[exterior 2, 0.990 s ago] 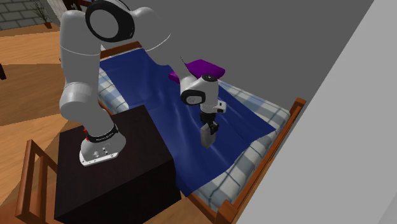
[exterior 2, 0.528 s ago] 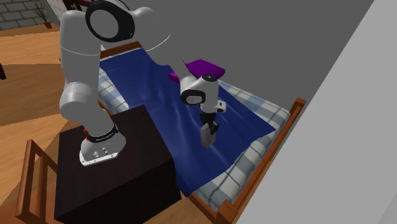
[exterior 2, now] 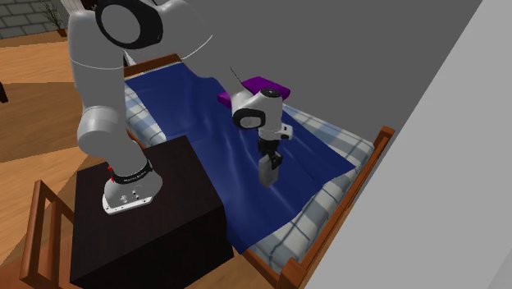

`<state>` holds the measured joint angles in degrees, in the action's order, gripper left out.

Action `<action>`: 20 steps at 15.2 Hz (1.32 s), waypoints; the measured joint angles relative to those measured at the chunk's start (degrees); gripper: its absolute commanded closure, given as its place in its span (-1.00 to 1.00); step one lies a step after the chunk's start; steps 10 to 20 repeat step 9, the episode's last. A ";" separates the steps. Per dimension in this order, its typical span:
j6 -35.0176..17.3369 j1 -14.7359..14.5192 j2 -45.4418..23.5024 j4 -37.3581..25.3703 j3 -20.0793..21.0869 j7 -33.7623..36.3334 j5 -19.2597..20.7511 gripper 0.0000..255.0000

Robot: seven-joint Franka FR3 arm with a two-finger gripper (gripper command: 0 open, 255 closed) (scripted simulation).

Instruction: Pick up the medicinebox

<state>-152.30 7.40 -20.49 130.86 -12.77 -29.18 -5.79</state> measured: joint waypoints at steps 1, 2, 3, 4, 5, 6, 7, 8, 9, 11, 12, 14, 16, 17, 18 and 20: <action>0.70 -0.19 0.66 -0.06 -0.20 0.25 0.29 1.00; 1.47 -0.41 1.80 0.30 -0.48 0.52 0.72 1.00; 2.05 -0.56 2.45 0.34 -0.64 0.73 0.99 1.00; 2.58 -0.69 3.06 0.42 -0.79 0.92 1.24 1.00; 3.38 -0.85 3.76 0.30 -0.96 1.17 1.57 1.00; 4.02 -0.97 4.29 0.18 -1.08 1.37 1.81 1.00; 4.69 -1.11 5.11 0.30 -1.26 1.60 2.16 1.00; 5.28 -1.13 5.83 0.42 -1.43 1.65 2.43 1.00; 5.81 -1.19 6.25 0.30 -1.53 1.78 2.62 1.00; 5.81 -1.19 6.25 0.30 -1.53 1.78 2.62 1.00; 5.81 -1.19 6.25 0.30 -1.53 1.78 2.62 1.00; 5.81 -1.19 6.25 0.30 -1.53 1.78 2.62 1.00; 5.81 -1.19 6.25 0.30 -1.53 1.78 2.62 1.00; 5.81 -1.19 6.25 0.30 -1.53 1.78 2.62 1.00; 5.81 -1.19 6.25 0.30 -1.53 1.78 2.62 1.00; 5.81 -1.19 6.25 0.30 -1.53 1.78 2.62 1.00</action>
